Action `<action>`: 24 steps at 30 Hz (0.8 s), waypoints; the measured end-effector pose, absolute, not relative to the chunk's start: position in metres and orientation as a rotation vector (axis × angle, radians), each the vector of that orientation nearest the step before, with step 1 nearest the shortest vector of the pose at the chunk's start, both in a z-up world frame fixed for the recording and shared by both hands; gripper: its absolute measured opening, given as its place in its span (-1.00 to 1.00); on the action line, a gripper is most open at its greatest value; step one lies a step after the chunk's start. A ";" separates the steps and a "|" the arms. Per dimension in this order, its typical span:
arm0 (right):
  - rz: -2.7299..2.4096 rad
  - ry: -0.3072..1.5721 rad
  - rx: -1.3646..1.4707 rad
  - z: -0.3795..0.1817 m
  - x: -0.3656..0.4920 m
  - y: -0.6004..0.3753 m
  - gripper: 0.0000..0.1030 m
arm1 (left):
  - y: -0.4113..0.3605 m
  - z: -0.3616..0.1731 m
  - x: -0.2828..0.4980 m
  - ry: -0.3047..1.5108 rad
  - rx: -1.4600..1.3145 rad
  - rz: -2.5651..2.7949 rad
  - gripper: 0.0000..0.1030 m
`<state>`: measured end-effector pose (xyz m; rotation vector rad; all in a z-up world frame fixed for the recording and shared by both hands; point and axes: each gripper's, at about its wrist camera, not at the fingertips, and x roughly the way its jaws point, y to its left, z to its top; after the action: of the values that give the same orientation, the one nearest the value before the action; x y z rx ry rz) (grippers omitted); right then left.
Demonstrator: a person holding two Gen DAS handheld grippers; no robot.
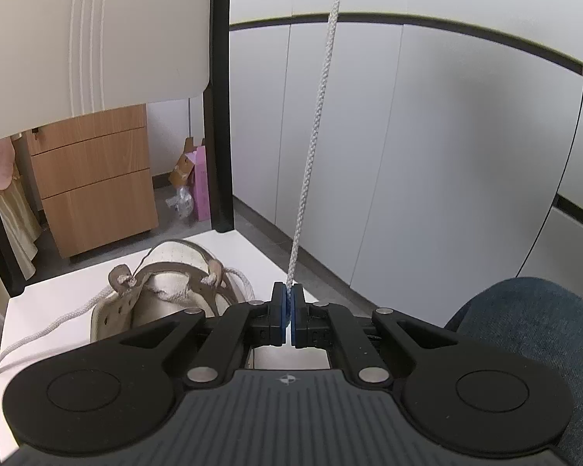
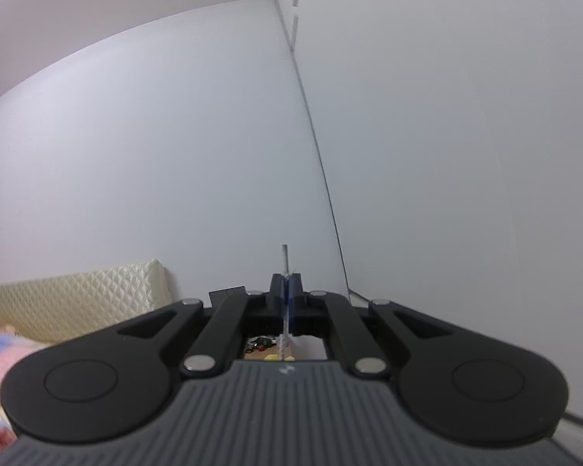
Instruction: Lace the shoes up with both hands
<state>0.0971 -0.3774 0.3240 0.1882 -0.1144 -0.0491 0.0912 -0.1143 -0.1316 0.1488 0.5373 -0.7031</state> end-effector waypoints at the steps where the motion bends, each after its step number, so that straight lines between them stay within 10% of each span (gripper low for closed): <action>1: -0.045 -0.113 0.171 0.323 0.097 -0.376 -0.95 | -0.114 -0.131 0.089 0.528 0.158 -0.696 -0.95; 9: -0.019 -0.027 0.016 0.281 0.107 -0.354 -0.95 | -0.109 -0.121 0.072 0.526 0.186 -0.710 -0.81; 12: -0.015 0.009 -0.021 0.256 0.113 -0.348 -0.95 | -0.102 -0.115 0.063 0.504 0.186 -0.707 -0.04; 24: 0.143 0.325 -0.132 0.087 0.135 -0.294 -0.95 | -0.064 -0.098 0.059 0.490 0.188 -0.549 -0.03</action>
<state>0.1352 -0.2938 0.0875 -0.1318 0.3245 0.1429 0.0587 -0.0641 -0.0978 0.1875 0.4902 -0.5492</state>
